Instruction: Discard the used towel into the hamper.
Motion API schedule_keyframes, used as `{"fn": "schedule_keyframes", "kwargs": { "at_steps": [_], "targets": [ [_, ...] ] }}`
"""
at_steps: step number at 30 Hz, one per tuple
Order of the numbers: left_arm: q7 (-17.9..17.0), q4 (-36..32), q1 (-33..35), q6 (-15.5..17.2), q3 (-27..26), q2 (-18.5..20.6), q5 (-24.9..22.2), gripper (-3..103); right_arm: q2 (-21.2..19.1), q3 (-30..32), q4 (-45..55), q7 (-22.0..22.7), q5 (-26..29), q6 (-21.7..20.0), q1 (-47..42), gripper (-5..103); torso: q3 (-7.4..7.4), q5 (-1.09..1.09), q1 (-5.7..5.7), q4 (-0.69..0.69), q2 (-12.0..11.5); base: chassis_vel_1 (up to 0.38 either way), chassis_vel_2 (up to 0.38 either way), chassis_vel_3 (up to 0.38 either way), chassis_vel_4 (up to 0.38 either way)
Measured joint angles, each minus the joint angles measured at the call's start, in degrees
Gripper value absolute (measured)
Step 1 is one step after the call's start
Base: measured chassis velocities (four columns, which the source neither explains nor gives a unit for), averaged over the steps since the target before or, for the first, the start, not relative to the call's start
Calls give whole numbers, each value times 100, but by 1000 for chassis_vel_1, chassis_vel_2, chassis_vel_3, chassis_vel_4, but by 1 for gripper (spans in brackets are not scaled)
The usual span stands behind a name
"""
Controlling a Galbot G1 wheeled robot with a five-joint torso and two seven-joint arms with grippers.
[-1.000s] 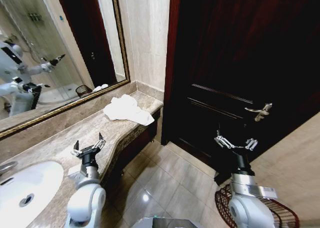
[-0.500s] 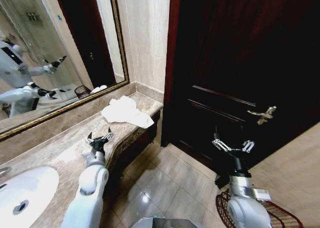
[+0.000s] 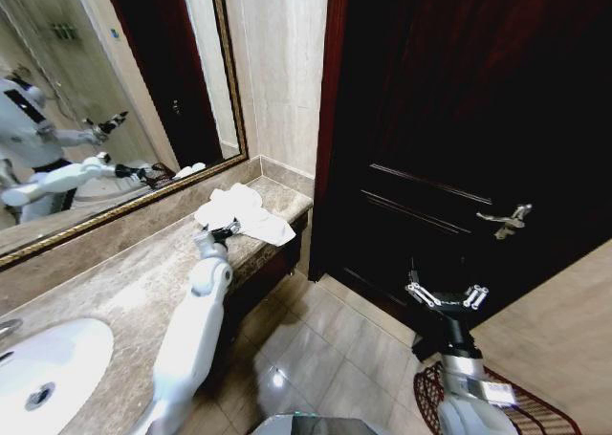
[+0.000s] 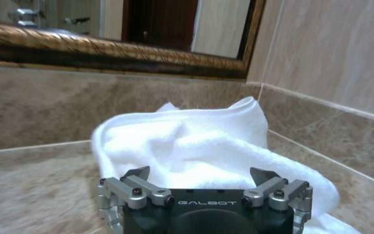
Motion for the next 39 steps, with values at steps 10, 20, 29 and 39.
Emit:
{"fn": "schedule_keyframes", "kwargs": {
  "at_steps": [10,20,29,39],
  "targets": [
    [-119,1139,-956,364,304,48,-262,100,75,20,-51,9,-5,71,45,100,0,1,0,0,0,0,0,0,0],
    [-19,1097,-755,550,349,92,-363,84,53,32,-88,37,109,93,121,100,-2,2,-1,1,0,0,0,0,0],
    [107,1006,-615,409,291,192,-357,60,35,-6,-132,24,183,114,162,100,-2,1,0,0,0,0,0,0,0],
    [282,806,-443,190,230,280,-350,33,63,-14,-156,23,182,171,175,100,-1,0,0,0,0,0,0,0,0]
  ]
}}
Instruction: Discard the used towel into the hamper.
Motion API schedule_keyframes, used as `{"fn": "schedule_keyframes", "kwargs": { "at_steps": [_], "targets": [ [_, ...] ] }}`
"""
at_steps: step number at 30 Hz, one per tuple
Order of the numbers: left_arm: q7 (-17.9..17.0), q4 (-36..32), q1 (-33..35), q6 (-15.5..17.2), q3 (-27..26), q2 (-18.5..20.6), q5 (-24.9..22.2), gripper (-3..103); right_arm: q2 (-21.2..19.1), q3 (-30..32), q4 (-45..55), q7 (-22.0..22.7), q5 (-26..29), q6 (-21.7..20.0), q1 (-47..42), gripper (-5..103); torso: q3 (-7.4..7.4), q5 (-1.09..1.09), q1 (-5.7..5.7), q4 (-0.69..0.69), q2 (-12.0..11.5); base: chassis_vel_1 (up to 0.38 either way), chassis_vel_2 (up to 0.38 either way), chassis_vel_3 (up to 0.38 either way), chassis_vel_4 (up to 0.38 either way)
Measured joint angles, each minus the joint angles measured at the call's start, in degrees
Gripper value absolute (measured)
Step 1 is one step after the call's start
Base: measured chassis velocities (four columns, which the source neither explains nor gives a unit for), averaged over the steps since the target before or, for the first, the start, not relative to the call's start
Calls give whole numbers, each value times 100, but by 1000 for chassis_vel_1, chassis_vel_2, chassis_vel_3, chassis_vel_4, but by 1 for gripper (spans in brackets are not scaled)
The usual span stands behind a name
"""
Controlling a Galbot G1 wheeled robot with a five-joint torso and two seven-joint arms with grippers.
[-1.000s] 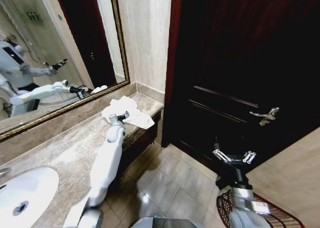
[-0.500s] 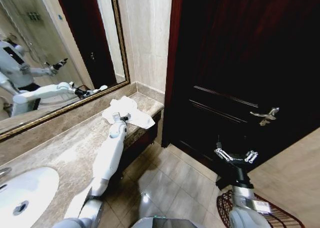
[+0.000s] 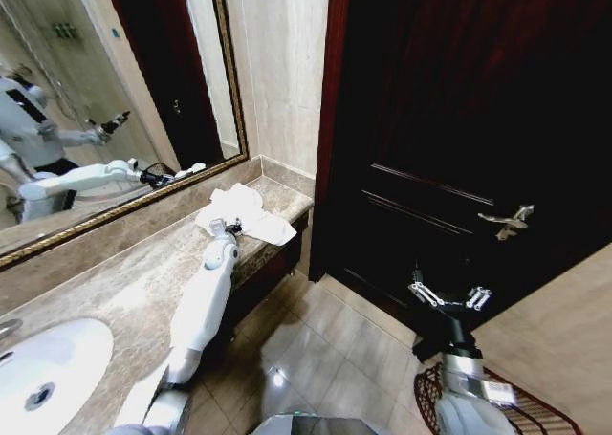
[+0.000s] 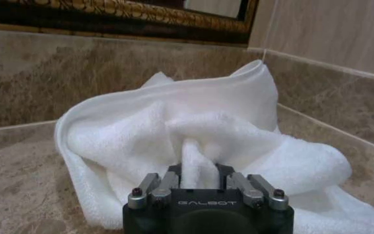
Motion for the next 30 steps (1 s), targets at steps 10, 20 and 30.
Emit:
{"fn": "schedule_keyframes", "kwargs": {
  "at_steps": [10,20,30],
  "targets": [
    [226,-652,520,-246,-234,66,-333,6,25,-22,6,0,-4,34,6,100,0,0,0,0,0,0,0,0,0],
    [913,-2378,1485,-198,-563,181,-695,2,15,-44,51,10,-1,34,36,100,0,1,-1,1,0,0,0,0,0],
    [2031,-4171,2979,-854,-1021,258,-622,2,32,-81,86,8,10,78,79,100,-1,1,-1,0,0,0,0,0,0]
  ]
}}
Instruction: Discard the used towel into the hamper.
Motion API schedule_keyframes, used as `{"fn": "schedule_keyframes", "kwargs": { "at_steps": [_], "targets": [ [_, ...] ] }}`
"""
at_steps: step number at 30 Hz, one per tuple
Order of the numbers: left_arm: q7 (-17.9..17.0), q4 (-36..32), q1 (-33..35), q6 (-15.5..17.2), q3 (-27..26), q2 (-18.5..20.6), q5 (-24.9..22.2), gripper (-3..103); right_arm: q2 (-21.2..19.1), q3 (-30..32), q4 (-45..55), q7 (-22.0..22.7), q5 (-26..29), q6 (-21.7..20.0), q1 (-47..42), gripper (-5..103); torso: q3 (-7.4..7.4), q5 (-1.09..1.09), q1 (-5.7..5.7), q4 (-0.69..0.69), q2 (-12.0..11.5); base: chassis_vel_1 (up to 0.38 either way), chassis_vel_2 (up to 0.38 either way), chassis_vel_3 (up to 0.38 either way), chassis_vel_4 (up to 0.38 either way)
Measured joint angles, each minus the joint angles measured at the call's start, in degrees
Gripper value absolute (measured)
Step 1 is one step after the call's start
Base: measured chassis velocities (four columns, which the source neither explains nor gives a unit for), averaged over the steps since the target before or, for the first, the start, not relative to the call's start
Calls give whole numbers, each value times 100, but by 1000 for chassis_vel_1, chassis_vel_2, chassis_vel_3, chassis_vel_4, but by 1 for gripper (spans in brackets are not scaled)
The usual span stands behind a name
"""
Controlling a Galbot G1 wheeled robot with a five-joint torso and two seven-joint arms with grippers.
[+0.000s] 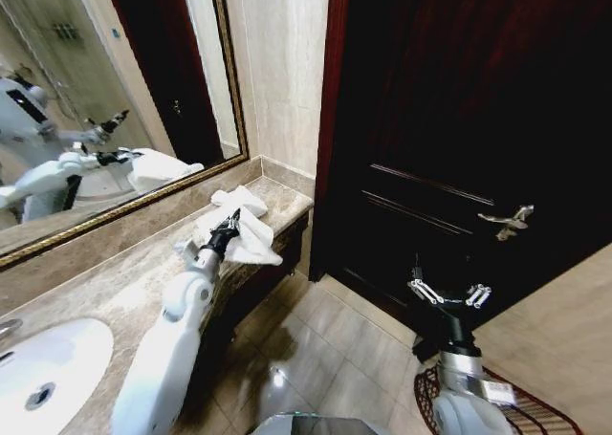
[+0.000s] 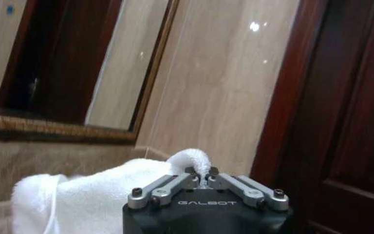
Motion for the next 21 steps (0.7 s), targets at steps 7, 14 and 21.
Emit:
{"fn": "schedule_keyframes", "kwargs": {
  "at_steps": [7,14,21],
  "targets": [
    [240,-689,601,-592,-219,-138,403,2,40,-3,-36,0,44,91,38,100,0,0,0,0,0,0,0,0,0],
    [265,-1073,1335,-1473,-352,-360,1080,2,134,-46,-97,16,81,163,62,100,0,1,0,0,0,0,0,0,0],
    [87,-1323,2394,-2033,-258,-437,1373,2,137,38,32,87,183,107,107,100,0,1,0,2,0,0,0,0,0]
  ]
}}
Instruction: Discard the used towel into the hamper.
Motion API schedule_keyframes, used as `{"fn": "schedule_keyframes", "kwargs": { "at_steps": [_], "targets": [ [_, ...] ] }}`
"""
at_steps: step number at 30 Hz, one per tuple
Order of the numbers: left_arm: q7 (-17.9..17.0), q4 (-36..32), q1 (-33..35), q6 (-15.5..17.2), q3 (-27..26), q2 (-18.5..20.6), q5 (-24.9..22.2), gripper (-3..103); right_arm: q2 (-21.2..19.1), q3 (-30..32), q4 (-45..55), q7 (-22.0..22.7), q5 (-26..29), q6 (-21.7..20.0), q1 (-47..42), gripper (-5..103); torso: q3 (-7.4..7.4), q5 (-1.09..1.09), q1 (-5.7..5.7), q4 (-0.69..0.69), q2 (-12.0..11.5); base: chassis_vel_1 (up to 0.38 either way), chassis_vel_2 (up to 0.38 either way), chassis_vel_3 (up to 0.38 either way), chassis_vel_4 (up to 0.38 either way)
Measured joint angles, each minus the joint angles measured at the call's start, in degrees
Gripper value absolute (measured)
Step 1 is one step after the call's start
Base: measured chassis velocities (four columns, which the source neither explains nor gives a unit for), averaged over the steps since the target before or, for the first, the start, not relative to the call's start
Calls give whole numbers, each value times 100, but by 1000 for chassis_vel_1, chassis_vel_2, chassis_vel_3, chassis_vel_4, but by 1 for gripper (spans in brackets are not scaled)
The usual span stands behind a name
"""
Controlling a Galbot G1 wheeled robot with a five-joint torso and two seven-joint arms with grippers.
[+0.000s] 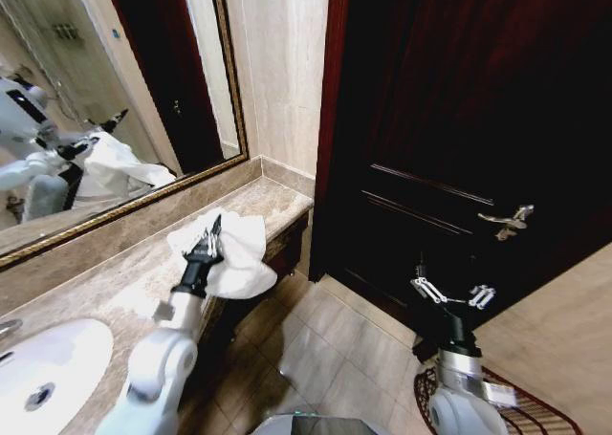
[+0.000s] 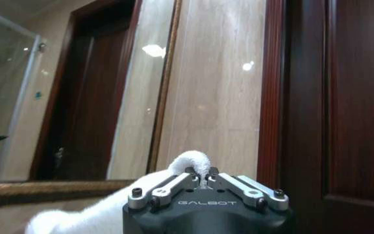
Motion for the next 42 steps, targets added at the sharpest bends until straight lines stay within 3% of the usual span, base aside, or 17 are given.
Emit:
{"fn": "schedule_keyframes", "kwargs": {
  "at_steps": [5,10,13,42],
  "targets": [
    [-235,-347,332,-2,2,-180,145,2,10,-2,15,42,62,-34,99,100,0,0,0,-2,0,0,0,0,0],
    [-427,-718,573,341,283,-953,616,2,298,-111,143,33,4,-38,159,100,0,1,1,-1,0,0,0,0,0],
    [-366,-724,545,350,340,-1040,771,2,353,-212,234,41,-9,-68,123,100,0,1,1,-1,0,0,0,0,0],
    [-176,-488,255,205,371,-761,689,2,364,-269,347,-86,-288,96,-126,100,0,-1,1,-2,-1,-52,-53,-56,-59]
  ]
}}
